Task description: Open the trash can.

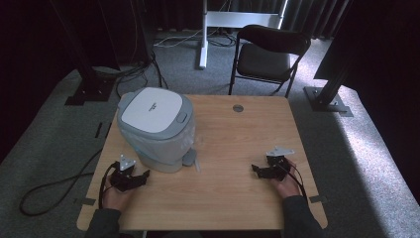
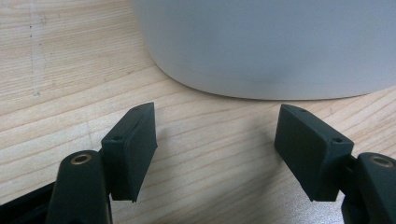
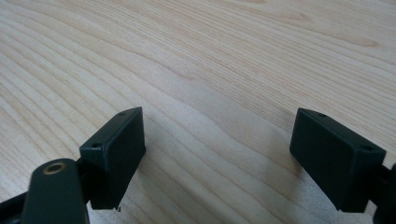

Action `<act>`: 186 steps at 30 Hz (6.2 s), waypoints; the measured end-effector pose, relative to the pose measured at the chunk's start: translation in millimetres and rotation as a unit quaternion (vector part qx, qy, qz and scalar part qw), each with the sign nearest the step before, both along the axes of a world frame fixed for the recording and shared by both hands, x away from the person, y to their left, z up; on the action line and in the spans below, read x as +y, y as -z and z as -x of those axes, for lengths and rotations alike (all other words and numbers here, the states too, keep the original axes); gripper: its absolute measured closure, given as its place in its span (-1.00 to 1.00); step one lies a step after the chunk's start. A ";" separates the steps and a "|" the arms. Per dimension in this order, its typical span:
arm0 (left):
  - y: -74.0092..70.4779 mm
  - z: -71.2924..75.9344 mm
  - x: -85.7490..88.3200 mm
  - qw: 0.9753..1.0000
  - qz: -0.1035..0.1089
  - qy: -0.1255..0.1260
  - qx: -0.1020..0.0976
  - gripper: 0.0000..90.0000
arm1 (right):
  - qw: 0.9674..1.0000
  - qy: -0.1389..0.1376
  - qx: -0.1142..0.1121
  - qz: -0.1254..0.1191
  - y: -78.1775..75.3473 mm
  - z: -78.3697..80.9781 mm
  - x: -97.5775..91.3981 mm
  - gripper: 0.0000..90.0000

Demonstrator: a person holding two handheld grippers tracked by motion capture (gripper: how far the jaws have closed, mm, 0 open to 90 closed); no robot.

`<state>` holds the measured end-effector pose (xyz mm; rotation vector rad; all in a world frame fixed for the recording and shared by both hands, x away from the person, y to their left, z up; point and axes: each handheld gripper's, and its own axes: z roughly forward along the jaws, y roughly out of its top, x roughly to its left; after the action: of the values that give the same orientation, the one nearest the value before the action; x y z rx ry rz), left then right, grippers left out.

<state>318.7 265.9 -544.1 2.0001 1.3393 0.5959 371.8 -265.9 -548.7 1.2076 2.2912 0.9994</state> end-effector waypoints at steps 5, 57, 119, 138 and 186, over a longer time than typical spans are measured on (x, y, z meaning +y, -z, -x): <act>0.0 0.0 0.0 1.000 0.000 0.000 0.000 -0.34 | 1.000 -0.002 0.000 0.000 0.0 -0.3 -0.2 -0.61; 0.0 -2.0 -0.4 1.000 0.000 -0.001 0.000 -0.35 | 0.996 -0.071 -0.042 -0.023 -111.1 -8.9 48.1 0.14; 0.0 -2.3 -0.5 1.000 0.000 -0.001 0.000 -0.35 | 0.982 -0.160 -0.090 -0.053 -192.2 -42.7 144.3 0.20; 0.0 -2.3 -0.5 1.000 0.000 -0.001 0.000 -0.35 | 0.973 -0.194 -0.106 -0.065 -216.1 -39.9 177.7 0.24; 0.0 -2.2 -0.4 1.000 0.000 -0.001 0.000 -0.35 | 0.966 -0.219 -0.082 -0.108 -225.8 -46.5 217.0 0.37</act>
<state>321.0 265.5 -544.1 1.9995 1.3418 0.5966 418.4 -48.9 -322.9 0.6612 2.4118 1.4756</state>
